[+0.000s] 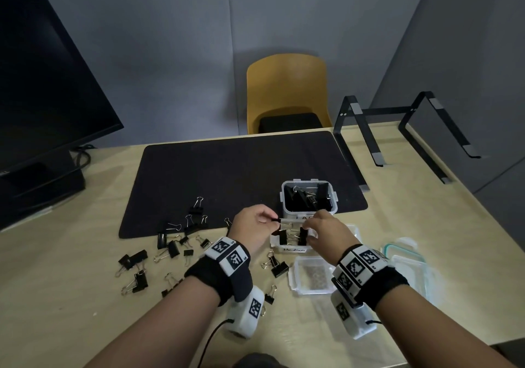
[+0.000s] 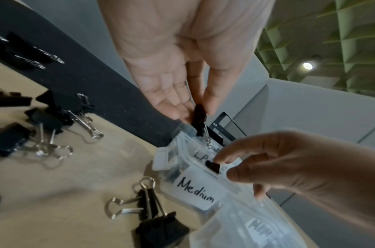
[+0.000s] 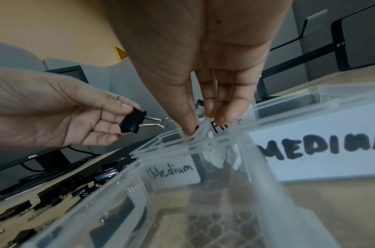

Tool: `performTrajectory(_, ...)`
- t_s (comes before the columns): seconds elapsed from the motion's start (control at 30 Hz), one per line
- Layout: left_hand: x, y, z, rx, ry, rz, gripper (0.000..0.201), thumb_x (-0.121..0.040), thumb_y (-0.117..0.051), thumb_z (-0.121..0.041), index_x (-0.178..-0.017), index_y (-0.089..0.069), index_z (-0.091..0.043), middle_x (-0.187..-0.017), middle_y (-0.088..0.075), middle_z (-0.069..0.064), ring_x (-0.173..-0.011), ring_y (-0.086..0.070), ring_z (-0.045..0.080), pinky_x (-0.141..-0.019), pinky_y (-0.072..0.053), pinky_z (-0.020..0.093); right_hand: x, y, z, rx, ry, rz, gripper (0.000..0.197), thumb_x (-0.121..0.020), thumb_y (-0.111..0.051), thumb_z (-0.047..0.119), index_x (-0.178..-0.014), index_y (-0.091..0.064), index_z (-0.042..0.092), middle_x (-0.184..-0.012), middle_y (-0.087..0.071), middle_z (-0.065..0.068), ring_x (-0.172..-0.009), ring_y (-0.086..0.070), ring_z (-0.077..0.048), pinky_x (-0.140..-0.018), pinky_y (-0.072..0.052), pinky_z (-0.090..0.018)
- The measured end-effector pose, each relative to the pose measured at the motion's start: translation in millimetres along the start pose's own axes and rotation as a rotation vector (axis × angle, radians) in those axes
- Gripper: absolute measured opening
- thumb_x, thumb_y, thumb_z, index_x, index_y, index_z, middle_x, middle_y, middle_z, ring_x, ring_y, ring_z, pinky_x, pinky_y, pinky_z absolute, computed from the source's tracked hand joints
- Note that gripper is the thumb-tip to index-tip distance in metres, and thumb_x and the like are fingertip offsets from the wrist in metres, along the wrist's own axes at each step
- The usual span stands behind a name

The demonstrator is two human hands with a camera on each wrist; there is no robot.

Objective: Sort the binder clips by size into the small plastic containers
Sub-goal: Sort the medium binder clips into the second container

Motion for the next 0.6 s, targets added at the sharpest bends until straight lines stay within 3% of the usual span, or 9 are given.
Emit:
performTrajectory(0.13, 1.5, -12.7, -5.9, -0.122, -0.042, 0.006, 0.007, -0.081, -0.068, -0.016, -0.085, -0.070, -0.022, -0.080, -0.070, -0.008, -0.078, -0.066, 0.006, -0.074, -0.051, 0.021, 0.2, -0.2, -2.6, 0.023, 0.029, 0.005, 0.032, -0.091, -0.050, 0.013, -0.120, -0.060, 0.017, -0.115, -0.050, -0.006, -0.102, -0.056, -0.023, -0.084, -0.043, -0.026)
performTrajectory(0.3, -0.3, -25.2, -3.9, -0.350, -0.119, 0.061, 0.008, -0.084, -0.062, -0.023, -0.088, -0.068, -0.025, -0.080, -0.067, -0.008, -0.084, -0.060, 0.010, -0.080, -0.052, 0.031, -1.4, 0.6, -4.0, 0.045, 0.042, 0.026, 0.032, -0.092, -0.047, 0.012, -0.120, -0.061, 0.015, -0.116, -0.051, -0.007, -0.101, -0.058, -0.024, -0.087, -0.047, -0.028)
performTrajectory(0.43, -5.9, -31.5, -0.9, -0.487, -0.192, 0.074, 0.012, -0.088, -0.059, -0.025, -0.095, -0.069, -0.023, -0.104, -0.059, -0.005, -0.106, -0.044, 0.013, -0.092, -0.040, 0.026, -2.2, 1.9, -4.0, 0.046, 0.046, 0.034, 0.033, -0.092, -0.046, 0.012, -0.123, -0.057, 0.014, -0.120, -0.050, -0.007, -0.104, -0.057, -0.025, -0.089, -0.047, -0.031)
performTrajectory(0.6, -6.5, -30.1, 2.9, -0.562, -0.197, 0.061, 0.023, -0.087, -0.062, -0.028, -0.110, -0.063, -0.026, -0.115, -0.049, -0.005, -0.111, -0.041, 0.014, -0.096, -0.041, 0.031, -3.8, 2.0, -4.2, 0.040, 0.047, 0.036, 0.031, -0.092, -0.046, 0.012, -0.120, -0.058, 0.014, -0.119, -0.050, -0.007, -0.100, -0.059, -0.025, -0.085, -0.049, -0.031)
Point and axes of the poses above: each hand's wrist, its own x-axis away from the middle knuckle, its own y-axis out of the back of the hand, z = x × y, the point moved 2 cm from there along -x, towards the middle knuckle
